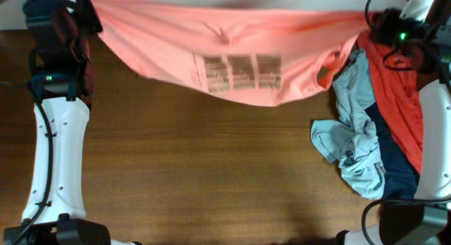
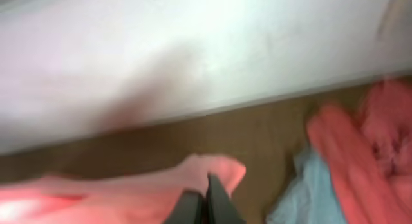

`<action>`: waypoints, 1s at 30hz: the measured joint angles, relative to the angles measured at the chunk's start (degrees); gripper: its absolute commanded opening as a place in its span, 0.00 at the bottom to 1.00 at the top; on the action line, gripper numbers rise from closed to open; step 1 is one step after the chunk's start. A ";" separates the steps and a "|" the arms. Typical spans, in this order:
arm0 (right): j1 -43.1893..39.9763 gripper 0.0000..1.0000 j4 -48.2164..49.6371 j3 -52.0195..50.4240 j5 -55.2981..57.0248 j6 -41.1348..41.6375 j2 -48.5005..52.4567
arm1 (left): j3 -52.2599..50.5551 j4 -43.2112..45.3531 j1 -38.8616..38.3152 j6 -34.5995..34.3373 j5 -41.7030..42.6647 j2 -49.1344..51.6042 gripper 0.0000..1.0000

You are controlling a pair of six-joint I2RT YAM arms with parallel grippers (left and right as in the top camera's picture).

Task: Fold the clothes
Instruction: 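Lift the pink shirt high with both grippers toward the far edge, then lower the shirt back onto the table with both grippers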

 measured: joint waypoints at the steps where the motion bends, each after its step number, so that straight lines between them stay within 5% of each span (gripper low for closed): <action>1: 0.00 0.04 3.28 0.00 -0.46 0.20 0.00 | 0.04 2.97 -0.02 -0.02 -0.02 0.00 0.01; 6: -0.02 0.04 11.47 0.04 -2.60 1.46 0.00 | 0.22 11.02 -0.02 0.48 0.39 -0.02 0.00; 14: -0.04 0.04 2.86 0.11 -5.14 1.46 0.00 | 0.72 -0.42 0.00 3.87 1.03 -0.02 0.00; 30: -0.04 0.04 -34.64 0.11 -5.55 -5.79 0.24 | 1.53 -51.98 0.07 4.50 7.78 -0.02 0.01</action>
